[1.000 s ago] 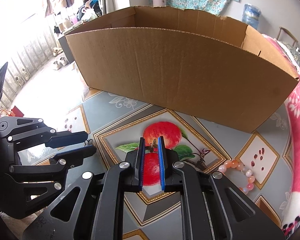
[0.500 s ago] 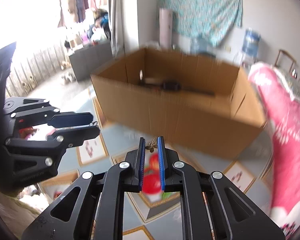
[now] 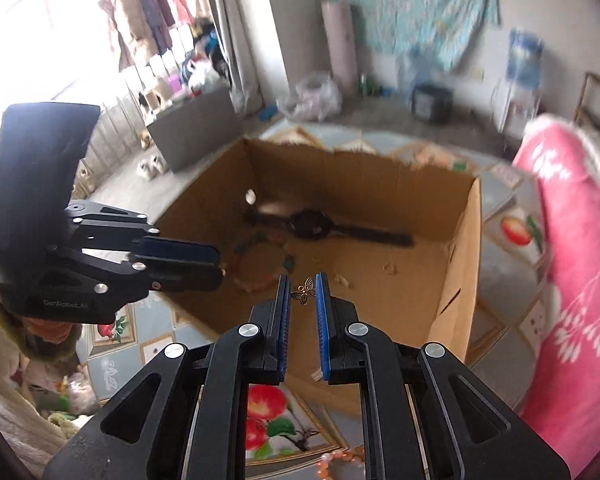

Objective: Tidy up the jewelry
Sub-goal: 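Carry both gold charms into the box and open both tools, then lift both tools out of the box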

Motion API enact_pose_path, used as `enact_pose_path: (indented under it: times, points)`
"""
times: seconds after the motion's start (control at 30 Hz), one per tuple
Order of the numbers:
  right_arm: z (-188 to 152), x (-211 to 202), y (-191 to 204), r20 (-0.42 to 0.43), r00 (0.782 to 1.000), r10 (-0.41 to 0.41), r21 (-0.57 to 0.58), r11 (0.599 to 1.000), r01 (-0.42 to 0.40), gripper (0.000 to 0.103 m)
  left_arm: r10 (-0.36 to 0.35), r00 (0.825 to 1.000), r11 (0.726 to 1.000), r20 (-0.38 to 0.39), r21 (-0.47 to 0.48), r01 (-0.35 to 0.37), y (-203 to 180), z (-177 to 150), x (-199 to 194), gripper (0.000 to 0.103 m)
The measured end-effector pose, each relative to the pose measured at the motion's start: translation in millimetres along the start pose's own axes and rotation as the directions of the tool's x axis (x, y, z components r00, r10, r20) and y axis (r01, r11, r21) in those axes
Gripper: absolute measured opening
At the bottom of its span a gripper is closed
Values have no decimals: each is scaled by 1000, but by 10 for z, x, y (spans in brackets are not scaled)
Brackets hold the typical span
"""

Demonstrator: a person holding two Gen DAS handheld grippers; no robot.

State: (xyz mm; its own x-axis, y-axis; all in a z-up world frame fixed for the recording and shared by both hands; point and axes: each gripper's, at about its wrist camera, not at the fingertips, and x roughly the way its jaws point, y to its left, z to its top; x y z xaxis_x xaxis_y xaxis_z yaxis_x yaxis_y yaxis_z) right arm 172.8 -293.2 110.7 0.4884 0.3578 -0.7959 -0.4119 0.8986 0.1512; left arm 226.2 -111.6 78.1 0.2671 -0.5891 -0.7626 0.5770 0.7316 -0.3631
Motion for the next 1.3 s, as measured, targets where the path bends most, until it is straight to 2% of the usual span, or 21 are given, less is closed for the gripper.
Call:
enact_pose_path:
  times: [0.07,0.2,0.27,0.3,0.37,0.57,0.7,0.83,0.97,1.0,1.07,1.17,1.23,1.3]
  points:
    - [94,180,-113,-85,996,13,22,1000,-11,10,-47,988,996,-146,-79,36,206,199,343,19]
    - [178,490,-212,-218,976,16,11,1000,-14,11,-58,956,987,-289,-163,11,404,332,752,19]
    - [169,578,-213,-255,967,6,-1,1000,-7,11,-78,939,982,-335,-189,14,445,359,880,19]
    - [170,633,-217,-275,961,-12,-15,1000,9,11,-64,932,983,-358,-183,-3,448,365,951,19]
    - [184,704,-246,-295,955,-24,-29,999,17,11,-17,922,984,-386,-168,-52,424,364,1019,19]
    - [191,785,-350,-313,949,-41,-41,999,30,10,21,919,976,-393,-190,-103,487,379,1115,19]
    - [197,755,-346,-300,953,-50,-52,998,37,12,7,907,970,-422,-217,-108,562,369,1128,27]
    - [234,693,-392,-268,962,-50,-38,998,42,13,5,914,965,-406,-237,-111,605,391,1097,32]
    - [258,491,-409,-220,974,-53,-16,999,51,21,39,929,965,-368,-228,-131,583,401,1009,33]
    - [257,393,-409,-200,978,-51,-11,999,50,22,60,938,967,-343,-213,-139,553,403,933,33]
    - [250,206,-400,-152,988,-40,5,999,41,33,98,956,967,-276,-199,-157,478,401,737,33]
    - [185,-193,-376,-50,998,-28,41,999,30,39,122,982,975,-142,-170,-145,293,353,320,33]
    - [93,-522,-364,33,999,-18,72,997,16,42,129,990,982,-62,-130,-136,129,249,-4,44]
    - [-62,-887,-327,120,992,-24,96,995,13,45,142,990,987,20,-81,-140,-45,86,-334,51]
